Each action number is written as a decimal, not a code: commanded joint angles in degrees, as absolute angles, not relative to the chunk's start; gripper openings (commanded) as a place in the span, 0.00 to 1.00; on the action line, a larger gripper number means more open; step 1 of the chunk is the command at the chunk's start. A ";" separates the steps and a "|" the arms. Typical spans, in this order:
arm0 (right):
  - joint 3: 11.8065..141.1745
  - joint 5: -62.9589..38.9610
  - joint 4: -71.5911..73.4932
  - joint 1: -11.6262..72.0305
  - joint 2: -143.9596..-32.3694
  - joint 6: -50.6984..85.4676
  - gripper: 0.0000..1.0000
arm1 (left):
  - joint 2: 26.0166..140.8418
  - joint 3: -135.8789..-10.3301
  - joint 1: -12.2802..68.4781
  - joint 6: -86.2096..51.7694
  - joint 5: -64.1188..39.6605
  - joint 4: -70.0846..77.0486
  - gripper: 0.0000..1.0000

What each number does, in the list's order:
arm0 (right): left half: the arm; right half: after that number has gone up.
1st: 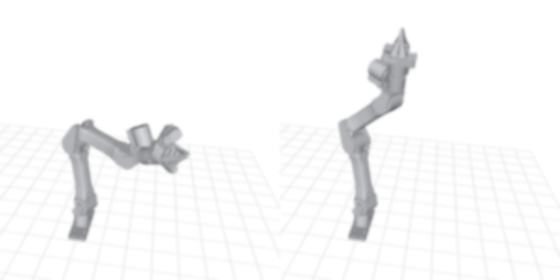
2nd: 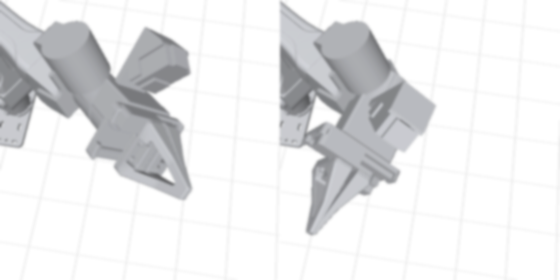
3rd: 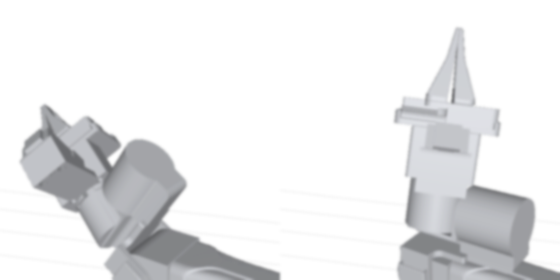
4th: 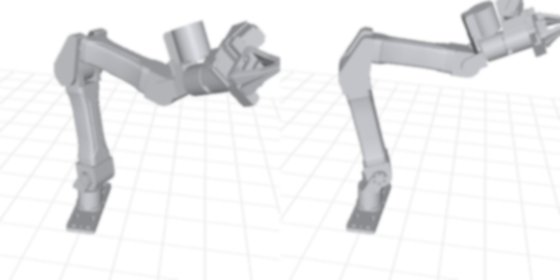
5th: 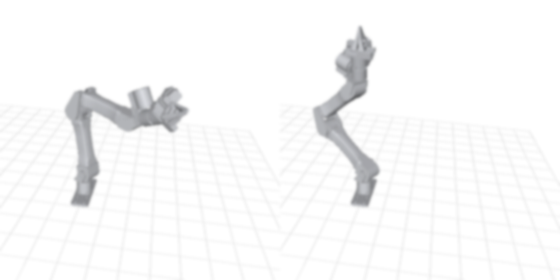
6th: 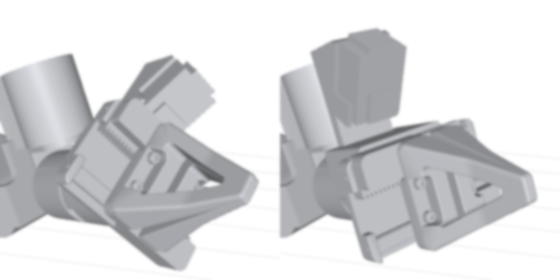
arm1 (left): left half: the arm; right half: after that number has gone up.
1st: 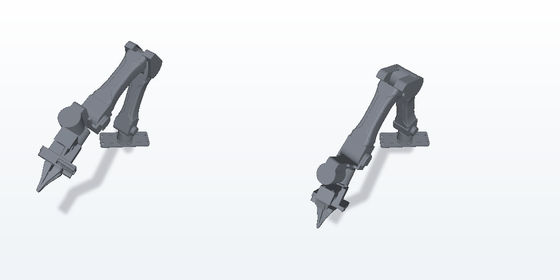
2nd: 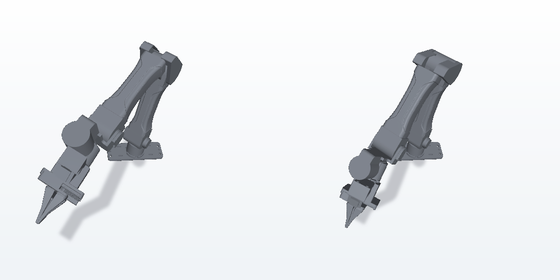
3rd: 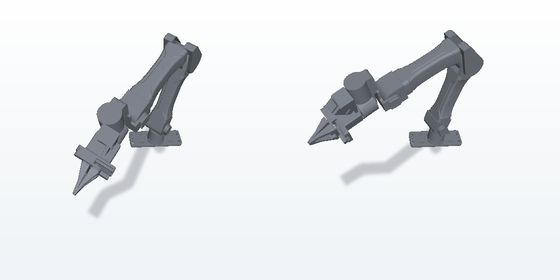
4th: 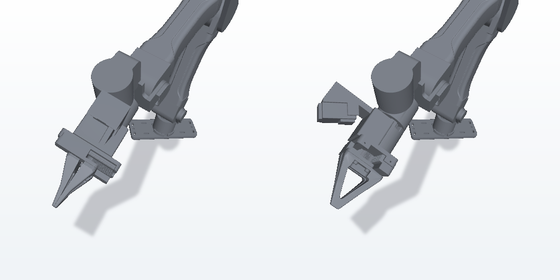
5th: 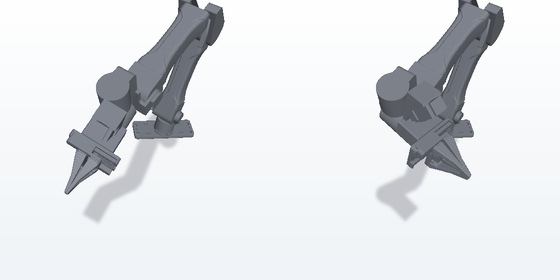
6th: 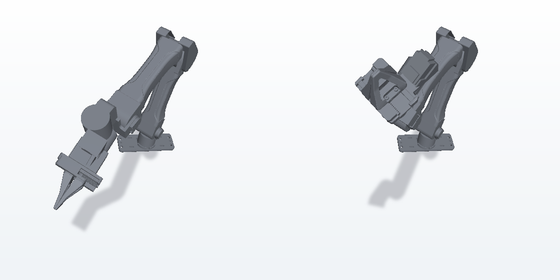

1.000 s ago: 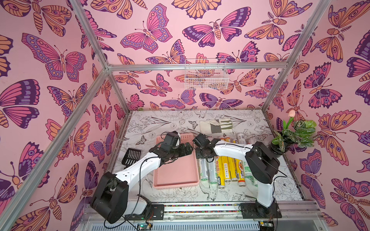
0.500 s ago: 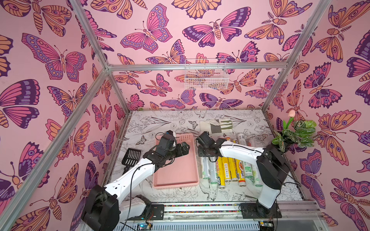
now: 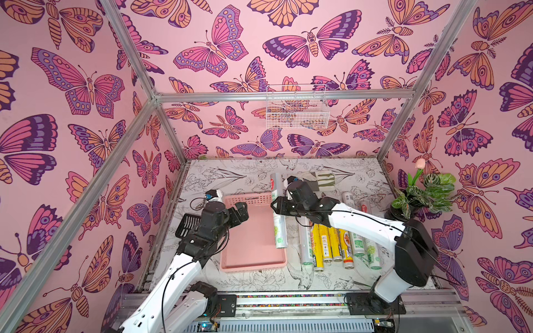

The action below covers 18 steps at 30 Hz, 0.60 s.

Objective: Put the plastic wrap into the basket
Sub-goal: Pick up the plastic wrap from the center of the board, then place the plastic wrap in the basket.

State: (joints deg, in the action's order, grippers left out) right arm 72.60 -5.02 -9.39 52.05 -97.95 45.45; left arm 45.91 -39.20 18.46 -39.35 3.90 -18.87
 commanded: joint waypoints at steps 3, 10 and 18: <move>80.57 -11.12 -0.79 56.46 -105.83 49.54 0.26 | 40.90 -36.28 14.24 -40.67 1.37 -26.11 1.00; 87.82 -9.24 -0.72 60.94 -115.20 52.42 0.26 | 37.64 -34.71 12.57 -43.86 1.32 -31.51 1.00; 90.47 -3.31 -2.83 63.86 -119.00 54.13 0.26 | 37.11 -35.27 12.48 -44.92 3.91 -36.16 1.00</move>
State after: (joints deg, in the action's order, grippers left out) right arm 87.81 -6.50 -4.45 63.26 -118.91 52.58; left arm 37.69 -35.51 12.75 -44.16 2.39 -32.71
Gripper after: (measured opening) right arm 0.533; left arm 0.998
